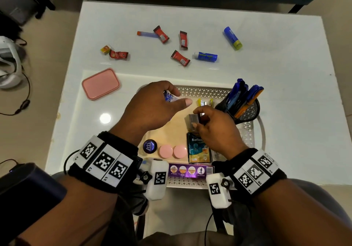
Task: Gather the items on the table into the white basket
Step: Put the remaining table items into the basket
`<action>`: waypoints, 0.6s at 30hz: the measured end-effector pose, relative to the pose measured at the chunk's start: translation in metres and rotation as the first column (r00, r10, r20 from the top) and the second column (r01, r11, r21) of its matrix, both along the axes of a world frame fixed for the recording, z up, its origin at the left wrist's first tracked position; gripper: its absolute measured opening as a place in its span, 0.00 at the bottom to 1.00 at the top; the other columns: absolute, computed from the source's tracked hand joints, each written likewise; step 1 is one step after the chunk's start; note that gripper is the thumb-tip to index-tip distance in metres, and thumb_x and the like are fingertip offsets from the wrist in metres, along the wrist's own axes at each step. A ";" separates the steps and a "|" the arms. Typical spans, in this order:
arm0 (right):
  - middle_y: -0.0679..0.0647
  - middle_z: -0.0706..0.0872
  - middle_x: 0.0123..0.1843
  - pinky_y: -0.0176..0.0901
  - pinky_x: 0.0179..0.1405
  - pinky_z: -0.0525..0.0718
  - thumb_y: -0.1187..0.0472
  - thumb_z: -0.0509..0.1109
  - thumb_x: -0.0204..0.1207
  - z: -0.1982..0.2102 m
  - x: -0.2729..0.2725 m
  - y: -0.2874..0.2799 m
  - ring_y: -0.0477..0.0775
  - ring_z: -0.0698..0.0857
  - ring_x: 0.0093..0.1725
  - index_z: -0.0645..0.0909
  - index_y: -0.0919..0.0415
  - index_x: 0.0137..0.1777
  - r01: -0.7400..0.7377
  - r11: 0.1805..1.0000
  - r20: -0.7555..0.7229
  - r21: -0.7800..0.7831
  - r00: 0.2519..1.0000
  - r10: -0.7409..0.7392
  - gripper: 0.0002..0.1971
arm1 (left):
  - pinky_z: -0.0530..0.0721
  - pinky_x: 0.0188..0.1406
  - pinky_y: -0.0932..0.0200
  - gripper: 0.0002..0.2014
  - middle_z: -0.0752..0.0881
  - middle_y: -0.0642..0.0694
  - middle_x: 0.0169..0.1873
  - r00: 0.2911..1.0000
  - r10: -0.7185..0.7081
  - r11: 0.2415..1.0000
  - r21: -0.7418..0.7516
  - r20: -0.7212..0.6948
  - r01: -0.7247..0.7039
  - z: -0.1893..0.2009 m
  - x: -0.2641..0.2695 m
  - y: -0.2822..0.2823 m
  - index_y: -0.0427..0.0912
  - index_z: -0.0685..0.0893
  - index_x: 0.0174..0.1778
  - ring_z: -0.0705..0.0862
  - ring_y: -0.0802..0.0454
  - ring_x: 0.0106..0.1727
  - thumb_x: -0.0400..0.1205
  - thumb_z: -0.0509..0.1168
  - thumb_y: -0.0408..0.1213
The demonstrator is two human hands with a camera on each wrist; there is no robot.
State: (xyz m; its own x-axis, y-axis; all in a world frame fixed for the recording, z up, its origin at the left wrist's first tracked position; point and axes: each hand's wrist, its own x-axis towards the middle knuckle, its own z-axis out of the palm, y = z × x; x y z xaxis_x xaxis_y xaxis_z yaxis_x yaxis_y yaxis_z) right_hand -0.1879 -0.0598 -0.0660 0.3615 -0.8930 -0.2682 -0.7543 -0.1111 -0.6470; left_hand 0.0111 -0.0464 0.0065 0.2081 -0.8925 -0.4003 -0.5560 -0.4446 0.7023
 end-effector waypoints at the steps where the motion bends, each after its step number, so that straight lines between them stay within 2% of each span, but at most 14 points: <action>1: 0.46 0.90 0.49 0.42 0.44 0.86 0.58 0.75 0.77 0.000 0.000 0.000 0.45 0.87 0.41 0.81 0.45 0.64 -0.002 1.000 -0.003 0.012 1.000 0.002 0.17 | 0.86 0.34 0.61 0.17 0.87 0.59 0.43 1.000 -0.007 1.000 0.003 0.002 0.007 0.001 -0.001 0.000 0.58 0.85 0.50 0.88 0.59 0.35 0.73 0.75 0.64; 3: 0.47 0.90 0.53 0.43 0.47 0.87 0.61 0.75 0.76 0.001 0.001 0.001 0.47 0.87 0.45 0.82 0.46 0.66 -0.015 1.000 -0.031 0.028 0.999 0.016 0.20 | 0.80 0.31 0.66 0.15 0.86 0.60 0.42 0.999 -0.030 1.000 0.008 0.015 0.030 0.000 -0.002 0.000 0.58 0.84 0.51 0.87 0.61 0.34 0.76 0.74 0.61; 4: 0.48 0.90 0.54 0.45 0.49 0.87 0.63 0.75 0.75 0.001 0.002 0.001 0.48 0.87 0.47 0.82 0.47 0.67 -0.022 0.999 -0.050 0.027 0.998 0.023 0.21 | 0.80 0.33 0.64 0.14 0.86 0.60 0.42 0.999 -0.044 0.999 0.008 0.022 0.044 -0.002 -0.002 0.000 0.58 0.84 0.51 0.86 0.62 0.34 0.77 0.74 0.60; 7: 0.51 0.90 0.58 0.49 0.54 0.88 0.66 0.73 0.74 0.000 0.002 0.001 0.52 0.87 0.53 0.82 0.50 0.69 -0.003 1.000 -0.084 0.015 0.996 0.004 0.23 | 0.87 0.51 0.53 0.08 0.88 0.58 0.45 0.996 -0.081 0.997 0.004 0.029 0.081 -0.010 0.000 0.001 0.58 0.85 0.51 0.88 0.58 0.43 0.81 0.72 0.54; 9: 0.52 0.88 0.58 0.47 0.56 0.86 0.67 0.73 0.73 0.001 0.003 0.001 0.53 0.86 0.54 0.83 0.52 0.69 -0.005 1.000 -0.113 -0.016 0.994 0.003 0.23 | 0.86 0.59 0.51 0.05 0.88 0.58 0.51 0.994 -0.101 0.995 0.005 0.039 0.101 -0.013 0.002 0.001 0.57 0.86 0.52 0.87 0.56 0.51 0.83 0.71 0.49; 11: 0.53 0.87 0.58 0.46 0.56 0.86 0.65 0.75 0.72 0.001 0.004 0.001 0.53 0.86 0.54 0.84 0.54 0.66 -0.008 0.999 -0.154 -0.043 0.988 0.001 0.21 | 0.85 0.59 0.53 0.04 0.87 0.58 0.53 0.993 -0.113 0.994 0.014 0.046 0.112 -0.015 0.003 0.001 0.57 0.86 0.53 0.86 0.56 0.54 0.84 0.70 0.45; 13: 0.54 0.85 0.58 0.47 0.56 0.85 0.63 0.76 0.72 0.001 0.004 0.001 0.55 0.85 0.54 0.85 0.56 0.65 0.000 0.999 -0.183 -0.053 0.983 -0.010 0.20 | 0.86 0.56 0.55 0.06 0.87 0.59 0.52 0.992 -0.121 0.992 0.027 0.047 0.120 -0.016 0.005 0.001 0.58 0.86 0.53 0.86 0.58 0.52 0.83 0.70 0.42; 18: 0.56 0.80 0.67 0.46 0.63 0.80 0.62 0.75 0.74 0.003 0.007 0.002 0.58 0.82 0.64 0.80 0.56 0.73 -0.046 0.998 -0.268 -0.037 0.963 0.034 0.26 | 0.87 0.53 0.54 0.06 0.86 0.61 0.46 0.991 -0.129 0.991 0.049 0.046 0.127 -0.016 0.005 0.002 0.60 0.85 0.53 0.87 0.57 0.48 0.81 0.72 0.47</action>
